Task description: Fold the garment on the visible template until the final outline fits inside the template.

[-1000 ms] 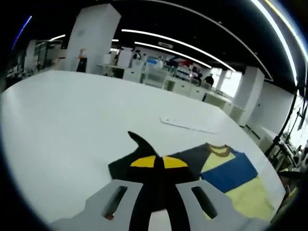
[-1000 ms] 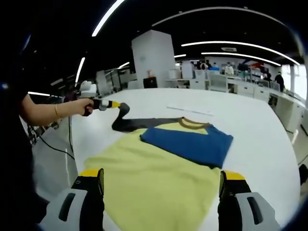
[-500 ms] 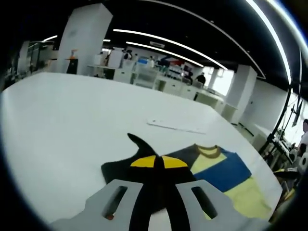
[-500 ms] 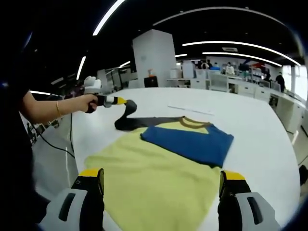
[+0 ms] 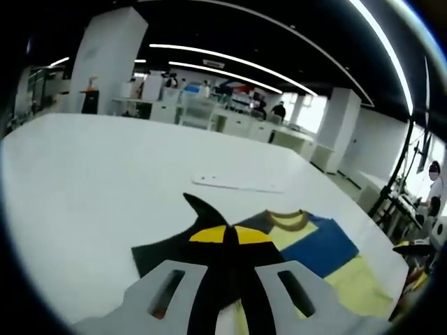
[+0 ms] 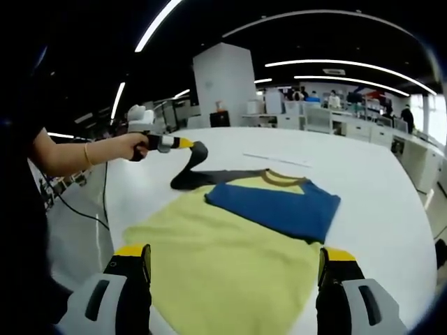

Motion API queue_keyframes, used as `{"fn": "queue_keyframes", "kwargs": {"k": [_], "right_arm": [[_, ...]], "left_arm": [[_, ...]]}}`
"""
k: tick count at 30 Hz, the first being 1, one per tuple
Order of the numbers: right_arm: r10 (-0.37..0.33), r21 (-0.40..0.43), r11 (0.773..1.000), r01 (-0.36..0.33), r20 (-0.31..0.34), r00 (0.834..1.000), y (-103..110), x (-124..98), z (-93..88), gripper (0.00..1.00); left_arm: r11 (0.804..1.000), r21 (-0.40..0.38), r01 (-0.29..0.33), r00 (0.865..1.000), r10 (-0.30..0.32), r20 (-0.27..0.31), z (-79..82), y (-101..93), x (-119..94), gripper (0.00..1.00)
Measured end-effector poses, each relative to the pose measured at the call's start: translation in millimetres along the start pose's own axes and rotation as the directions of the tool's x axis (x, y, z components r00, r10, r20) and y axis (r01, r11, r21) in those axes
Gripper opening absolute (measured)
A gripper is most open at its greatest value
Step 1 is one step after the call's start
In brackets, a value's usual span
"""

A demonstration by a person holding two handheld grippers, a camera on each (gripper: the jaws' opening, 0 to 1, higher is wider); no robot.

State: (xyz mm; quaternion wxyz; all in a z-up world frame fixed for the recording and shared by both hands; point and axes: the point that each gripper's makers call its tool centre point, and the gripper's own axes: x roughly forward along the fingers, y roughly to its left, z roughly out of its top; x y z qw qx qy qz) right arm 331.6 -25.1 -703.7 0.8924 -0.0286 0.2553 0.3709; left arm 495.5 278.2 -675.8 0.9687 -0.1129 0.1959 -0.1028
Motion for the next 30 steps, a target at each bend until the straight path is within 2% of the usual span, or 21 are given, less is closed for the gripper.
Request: {"fn": "queue_keyframes", "kwargs": {"k": [14, 30], "right_arm": [[-0.001, -0.006, 1.000, 0.001, -0.014, 1.000, 1, -1, -4.9, 0.99], [0.007, 0.010, 1.000, -0.007, -0.014, 1.000, 7, 1, -9.2, 0.99]], "left_arm": [[0.997, 0.014, 0.081, 0.997, -0.081, 0.013, 10.5, -40.2, 22, 0.00], [0.988, 0.000, 0.155, 0.988, -0.155, 0.010, 10.3, -79.1, 43, 0.00]]}}
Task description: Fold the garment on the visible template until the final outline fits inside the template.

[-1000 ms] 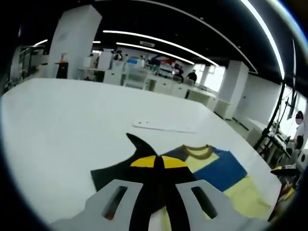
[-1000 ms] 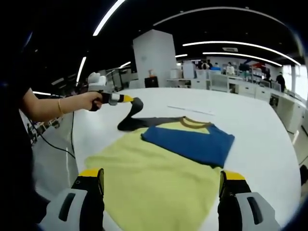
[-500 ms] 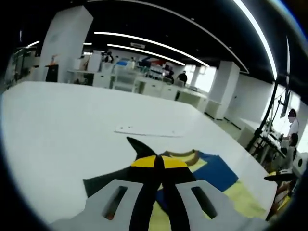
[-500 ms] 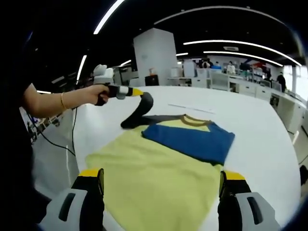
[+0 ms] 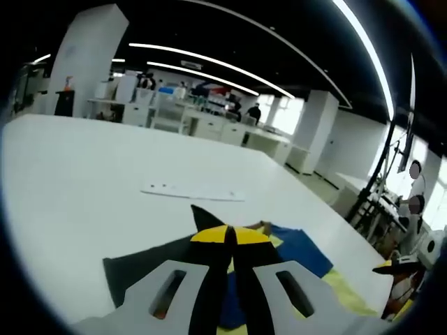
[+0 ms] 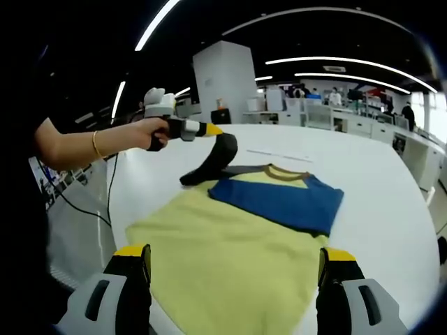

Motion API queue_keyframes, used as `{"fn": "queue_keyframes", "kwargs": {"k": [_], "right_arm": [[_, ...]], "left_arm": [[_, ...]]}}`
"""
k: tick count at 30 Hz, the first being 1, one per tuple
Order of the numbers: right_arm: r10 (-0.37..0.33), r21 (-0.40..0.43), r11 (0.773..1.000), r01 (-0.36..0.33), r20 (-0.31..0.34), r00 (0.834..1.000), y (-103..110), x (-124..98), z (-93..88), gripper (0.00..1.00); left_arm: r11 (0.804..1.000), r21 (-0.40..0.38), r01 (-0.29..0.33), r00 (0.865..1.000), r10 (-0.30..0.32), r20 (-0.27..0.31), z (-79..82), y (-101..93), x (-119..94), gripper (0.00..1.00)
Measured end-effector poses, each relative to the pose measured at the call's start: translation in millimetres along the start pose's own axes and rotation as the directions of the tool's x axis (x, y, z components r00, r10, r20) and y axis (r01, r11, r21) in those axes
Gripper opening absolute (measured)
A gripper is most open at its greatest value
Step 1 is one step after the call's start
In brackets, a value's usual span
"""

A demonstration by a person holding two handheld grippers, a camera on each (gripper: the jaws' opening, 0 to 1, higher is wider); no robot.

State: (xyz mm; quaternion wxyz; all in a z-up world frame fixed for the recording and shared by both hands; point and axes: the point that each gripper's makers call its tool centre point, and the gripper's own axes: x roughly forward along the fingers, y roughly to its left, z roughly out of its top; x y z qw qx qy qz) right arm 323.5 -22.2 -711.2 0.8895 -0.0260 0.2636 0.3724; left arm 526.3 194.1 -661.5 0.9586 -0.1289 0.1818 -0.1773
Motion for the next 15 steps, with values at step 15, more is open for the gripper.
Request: {"fn": "queue_keyframes", "kwargs": {"k": [15], "right_arm": [[-0.023, 0.017, 1.000, 0.023, 0.002, 1.000, -6, -6, -4.2, 0.99]], "left_arm": [[0.994, -0.012, 0.107, 0.994, -0.107, 0.001, 1.5, -51.8, 26, 0.00]]}}
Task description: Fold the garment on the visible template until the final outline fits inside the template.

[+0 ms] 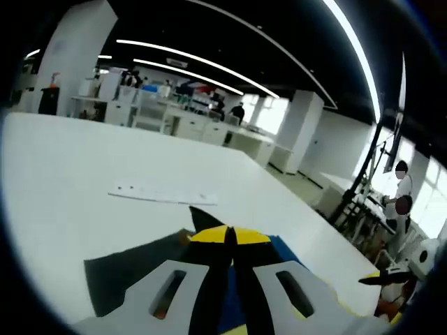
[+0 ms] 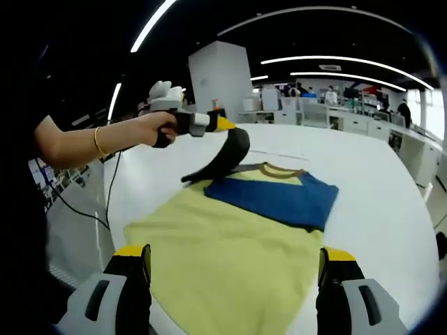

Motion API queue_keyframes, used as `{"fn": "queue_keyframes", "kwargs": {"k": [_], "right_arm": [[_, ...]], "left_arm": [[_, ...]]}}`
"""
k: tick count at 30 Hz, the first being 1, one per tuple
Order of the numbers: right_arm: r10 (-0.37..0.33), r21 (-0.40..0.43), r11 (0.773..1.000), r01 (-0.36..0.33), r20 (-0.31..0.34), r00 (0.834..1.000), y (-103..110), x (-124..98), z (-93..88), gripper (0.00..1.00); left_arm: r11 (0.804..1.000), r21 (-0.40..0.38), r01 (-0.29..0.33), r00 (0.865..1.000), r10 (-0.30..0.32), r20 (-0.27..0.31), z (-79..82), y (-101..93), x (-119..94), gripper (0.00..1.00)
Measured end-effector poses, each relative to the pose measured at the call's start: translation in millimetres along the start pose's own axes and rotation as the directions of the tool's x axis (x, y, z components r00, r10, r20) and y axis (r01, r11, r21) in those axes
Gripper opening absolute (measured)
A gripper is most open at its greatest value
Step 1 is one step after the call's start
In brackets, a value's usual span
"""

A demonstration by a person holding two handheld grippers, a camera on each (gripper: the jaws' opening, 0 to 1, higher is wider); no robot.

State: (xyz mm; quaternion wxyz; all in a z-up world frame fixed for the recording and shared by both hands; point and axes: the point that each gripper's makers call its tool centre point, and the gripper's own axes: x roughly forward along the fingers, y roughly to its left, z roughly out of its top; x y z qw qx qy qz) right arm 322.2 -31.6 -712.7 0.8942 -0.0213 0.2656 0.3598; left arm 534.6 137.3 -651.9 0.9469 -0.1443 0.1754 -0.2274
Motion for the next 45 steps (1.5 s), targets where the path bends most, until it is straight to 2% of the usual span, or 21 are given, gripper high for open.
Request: {"fn": "queue_keyframes", "kwargs": {"k": [10, 17, 32, 40, 45], "right_arm": [[-0.013, 0.017, 1.000, 0.013, -0.002, 1.000, -4, -2, -4.2, 0.99], [-0.011, 0.023, 1.000, 0.011, -0.008, 1.000, -4, -1, -7.0, 0.99], [-0.027, 0.043, 0.999, 0.028, -0.018, 0.999, -11, -3, -14.6, 0.99], [-0.036, 0.055, 0.998, 0.037, -0.023, 0.999, -14, -5, -18.8, 0.99], [-0.035, 0.057, 0.998, 0.037, -0.022, 0.999, -13, -5, -18.1, 0.99]], "left_arm": [[0.998, -0.026, 0.065, 0.998, -0.065, 0.006, -1.7, -33.9, 18, 0.00], [0.995, 0.007, 0.097, 0.995, -0.097, -0.011, -5.9, -51.7, 28, 0.00], [0.976, 0.070, 0.205, 0.977, -0.199, -0.082, -35.9, -102.8, 58, 0.00], [0.968, 0.046, 0.248, 0.964, -0.242, -0.110, -52.9, -123.5, 66, 0.00], [0.968, 0.024, 0.248, 0.960, -0.242, -0.139, -65.1, -128.0, 74, 0.00]]}}
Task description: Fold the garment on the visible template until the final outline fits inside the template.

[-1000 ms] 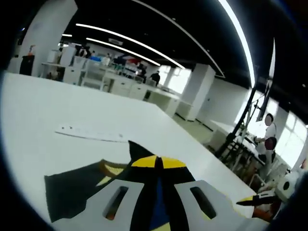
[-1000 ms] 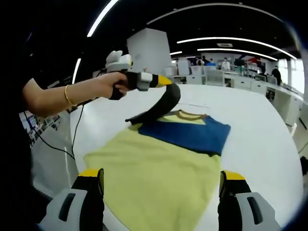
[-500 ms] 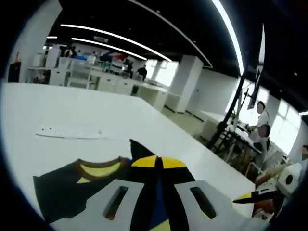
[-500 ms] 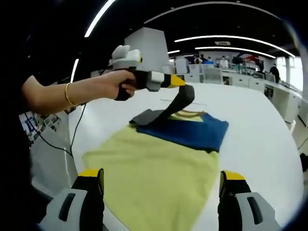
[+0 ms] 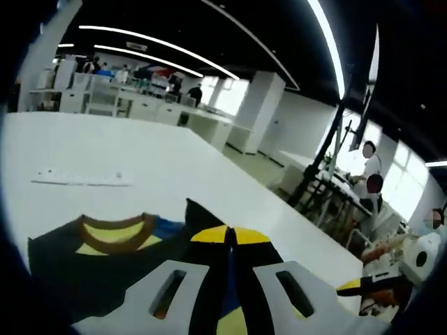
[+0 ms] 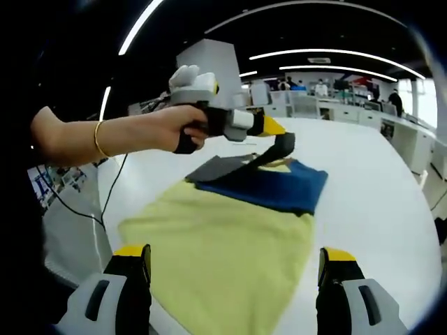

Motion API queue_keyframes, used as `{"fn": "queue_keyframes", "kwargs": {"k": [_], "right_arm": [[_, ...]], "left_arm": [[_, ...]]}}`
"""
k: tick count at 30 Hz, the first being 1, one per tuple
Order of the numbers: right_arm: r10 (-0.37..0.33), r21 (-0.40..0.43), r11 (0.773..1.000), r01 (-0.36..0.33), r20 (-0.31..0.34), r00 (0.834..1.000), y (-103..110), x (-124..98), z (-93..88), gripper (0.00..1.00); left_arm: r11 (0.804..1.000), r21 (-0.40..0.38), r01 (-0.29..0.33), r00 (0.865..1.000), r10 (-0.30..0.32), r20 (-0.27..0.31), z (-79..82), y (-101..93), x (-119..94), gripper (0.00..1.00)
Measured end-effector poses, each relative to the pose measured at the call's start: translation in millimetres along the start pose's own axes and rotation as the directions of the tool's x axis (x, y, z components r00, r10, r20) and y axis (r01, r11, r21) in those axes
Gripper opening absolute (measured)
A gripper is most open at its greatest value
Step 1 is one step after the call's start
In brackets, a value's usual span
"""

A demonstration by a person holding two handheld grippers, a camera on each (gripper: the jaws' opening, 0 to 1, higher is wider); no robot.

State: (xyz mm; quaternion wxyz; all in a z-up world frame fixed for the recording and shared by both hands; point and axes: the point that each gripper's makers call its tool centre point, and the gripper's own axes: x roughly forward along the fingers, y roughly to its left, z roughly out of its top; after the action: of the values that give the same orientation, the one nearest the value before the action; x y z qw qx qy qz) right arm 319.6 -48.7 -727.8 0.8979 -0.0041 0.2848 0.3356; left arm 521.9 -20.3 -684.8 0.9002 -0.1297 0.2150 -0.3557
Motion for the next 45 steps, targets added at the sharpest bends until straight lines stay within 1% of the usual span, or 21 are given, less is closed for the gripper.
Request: {"fn": "queue_keyframes", "kwargs": {"k": [2, 5, 9, 11, 14, 16, 17, 18, 19, 20, 22, 25, 28, 29, 31, 33, 34, 36, 40, 42, 45], "right_arm": [[-0.001, 0.003, 1.000, 0.001, 0.003, 1.000, -1, 0, 0.6, 0.99], [-0.007, 0.005, 1.000, 0.007, 0.003, 1.000, -3, -1, 0.0, 0.99], [-0.011, 0.010, 1.000, 0.011, 0.000, 1.000, -5, -1, -1.8, 0.99], [-0.011, 0.011, 1.000, 0.011, 0.000, 1.000, -5, -1, -2.2, 0.99], [-0.012, 0.013, 1.000, 0.012, 0.002, 1.000, -6, -2, -2.7, 0.99], [-0.013, 0.015, 1.000, 0.013, -0.001, 1.000, -6, -2, -3.8, 0.99], [-0.013, 0.014, 1.000, 0.013, -0.002, 1.000, -7, -2, -4.2, 0.99], [-0.012, 0.016, 1.000, 0.012, -0.002, 1.000, -7, -2, -4.6, 0.99], [-0.011, 0.017, 1.000, 0.011, -0.004, 1.000, -7, -2, -4.8, 0.99], [-0.010, 0.017, 1.000, 0.010, -0.004, 1.000, -7, -2, -4.8, 0.99], [-0.012, 0.014, 1.000, 0.012, -0.002, 1.000, -8, -2, -3.5, 0.99], [-0.013, 0.014, 1.000, 0.013, 0.007, 1.000, -9, -2, -0.7, 0.99], [-0.013, 0.015, 1.000, 0.013, 0.009, 1.000, -9, -2, -0.5, 0.99], [-0.013, 0.014, 1.000, 0.013, 0.007, 1.000, -10, -3, -0.9, 0.99], [-0.009, 0.012, 1.000, 0.009, 0.002, 1.000, -9, -3, -2.1, 0.99], [-0.006, 0.011, 1.000, 0.006, 0.002, 1.000, -8, -3, -2.1, 0.99], [-0.004, 0.012, 1.000, 0.004, 0.000, 1.000, -7, -3, -2.3, 0.99], [0.000, 0.010, 1.000, 0.000, -0.004, 1.000, -6, -3, -3.1, 0.99], [0.010, 0.003, 1.000, -0.010, -0.014, 1.000, -4, -3, -4.1, 0.99], [0.017, -0.006, 1.000, -0.017, -0.019, 1.000, -2, -3, -3.8, 0.99], [0.035, -0.021, 0.999, -0.035, -0.030, 0.999, 2, 0, -3.1, 0.99]], "left_arm": [[1.000, -0.009, 0.001, 1.000, -0.001, -0.007, -4.4, -0.9, 4, 0.00], [1.000, -0.011, 0.011, 1.000, -0.011, -0.020, -10.9, -7.8, 7, 0.00], [0.999, 0.010, 0.033, 0.999, -0.033, -0.039, -19.1, -19.4, 13, 0.00], [0.999, 0.046, 0.027, 0.998, -0.024, -0.060, -25.5, -19.1, 15, 0.00], [0.999, 0.037, 0.027, 0.997, -0.024, -0.075, -33.3, -18.6, 18, 0.00], [0.998, 0.047, 0.028, 0.996, -0.024, -0.091, -39.6, -18.5, 19, 0.00], [0.997, 0.066, 0.036, 0.995, -0.029, -0.098, -41.8, -19.1, 20, 0.00], [0.998, 0.057, 0.039, 0.995, -0.033, -0.092, -43.0, -19.4, 22, 0.00], [0.998, 0.000, 0.064, 0.995, -0.064, -0.080, -43.9, -24.5, 25, 0.00], [0.998, 0.003, 0.061, 0.994, -0.060, -0.090, -46.3, -23.1, 26, 0.00], [0.997, 0.047, 0.056, 0.992, -0.050, -0.113, -52.2, -22.1, 29, 0.00], [0.996, 0.069, 0.065, 0.990, -0.055, -0.131, -60.7, -25.7, 30, 0.00], [0.989, 0.108, 0.100, 0.986, -0.083, -0.147, -66.6, -31.3, 28, 0.00], [0.988, 0.114, 0.108, 0.985, -0.090, -0.147, -66.7, -32.8, 28, 0.03], [0.982, 0.140, 0.130, 0.984, -0.110, -0.141, -65.4, -36.9, 25, 0.15], [0.973, 0.170, 0.156, 0.981, -0.134, -0.137, -64.6, -40.1, 19, 0.24], [0.968, 0.194, 0.159, 0.981, -0.132, -0.144, -65.3, -39.1, 17, 0.27], [0.964, 0.208, 0.166, 0.979, -0.137, -0.150, -66.3, -38.2, 11, 0.35], [0.958, 0.232, 0.170, 0.981, -0.142, -0.135, -62.6, -33.8, -2, 0.49], [0.958, 0.237, 0.164, 0.982, -0.134, -0.135, -61.3, -31.1, -6, 0.57], [0.960, 0.228, 0.161, 0.981, -0.130, -0.144, -60.5, -27.0, -15, 0.65]]}}
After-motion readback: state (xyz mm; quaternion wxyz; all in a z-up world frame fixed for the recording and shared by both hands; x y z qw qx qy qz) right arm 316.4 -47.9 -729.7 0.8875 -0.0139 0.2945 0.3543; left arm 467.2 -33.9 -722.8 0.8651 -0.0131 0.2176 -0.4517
